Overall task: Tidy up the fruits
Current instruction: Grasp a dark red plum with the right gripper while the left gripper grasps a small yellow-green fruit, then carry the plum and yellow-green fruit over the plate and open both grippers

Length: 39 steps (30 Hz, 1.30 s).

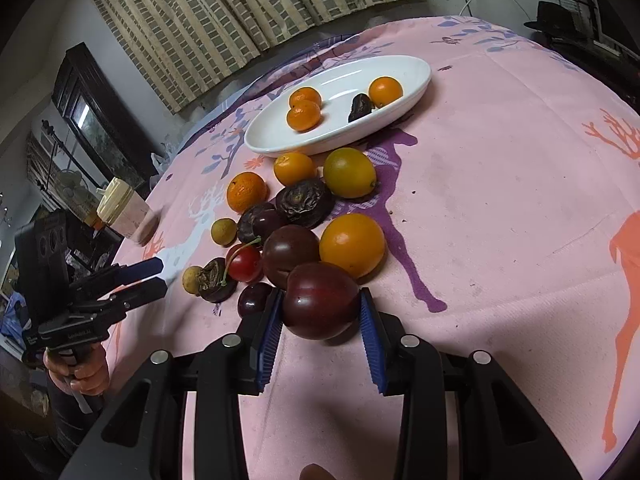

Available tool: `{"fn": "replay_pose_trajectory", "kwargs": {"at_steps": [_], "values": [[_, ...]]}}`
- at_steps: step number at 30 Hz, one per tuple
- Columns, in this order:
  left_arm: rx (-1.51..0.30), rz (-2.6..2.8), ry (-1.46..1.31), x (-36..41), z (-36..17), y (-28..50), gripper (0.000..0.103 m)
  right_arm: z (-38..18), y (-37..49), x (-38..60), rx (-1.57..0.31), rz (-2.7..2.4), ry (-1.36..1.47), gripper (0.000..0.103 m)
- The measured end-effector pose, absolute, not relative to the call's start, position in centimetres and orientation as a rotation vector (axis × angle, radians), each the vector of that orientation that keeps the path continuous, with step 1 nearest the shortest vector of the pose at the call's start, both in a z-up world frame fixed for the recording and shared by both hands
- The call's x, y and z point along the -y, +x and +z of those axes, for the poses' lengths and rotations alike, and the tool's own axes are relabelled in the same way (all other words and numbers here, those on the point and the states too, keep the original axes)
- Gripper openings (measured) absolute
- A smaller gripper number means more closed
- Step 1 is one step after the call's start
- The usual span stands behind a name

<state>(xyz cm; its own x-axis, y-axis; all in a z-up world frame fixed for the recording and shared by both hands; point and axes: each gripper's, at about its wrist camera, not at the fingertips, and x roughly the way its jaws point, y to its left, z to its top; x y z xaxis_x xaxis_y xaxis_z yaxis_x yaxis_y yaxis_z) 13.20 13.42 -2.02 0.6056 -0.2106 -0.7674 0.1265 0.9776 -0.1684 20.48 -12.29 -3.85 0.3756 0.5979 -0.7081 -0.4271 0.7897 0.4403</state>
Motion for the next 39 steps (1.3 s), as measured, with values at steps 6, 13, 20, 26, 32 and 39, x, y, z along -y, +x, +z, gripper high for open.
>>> {"fn": "replay_pose_trajectory", "kwargs": {"at_steps": [6, 13, 20, 26, 32, 39], "values": [[-0.908, -0.217, -0.076, -13.0, -2.2, 13.1, 0.057, -3.9, 20.4, 12.4, -0.982, 0.655, 0.202, 0.038], [-0.944, -0.219, -0.043, -12.3, -3.3, 14.0, 0.050, -4.0, 20.5, 12.4, -0.991, 0.670, 0.212, 0.038], [-0.960, -0.258, 0.008, -10.8, -4.0, 15.0, 0.032, -4.1, 20.6, 12.2, -1.001, 0.701, 0.217, 0.038], [-0.942, -0.248, 0.057, -10.1, -3.9, 14.7, 0.025, -4.1, 20.5, 11.8, -1.006, 0.704, 0.192, 0.038], [-0.892, -0.244, -0.025, -11.5, -2.3, 14.2, 0.025, -3.4, 20.2, 12.0, -0.969, 0.693, 0.175, 0.038], [-0.817, -0.270, -0.089, -12.3, 2.0, 16.3, 0.024, 0.9, 22.5, 11.7, -0.878, 0.706, 0.140, 0.038]]}}
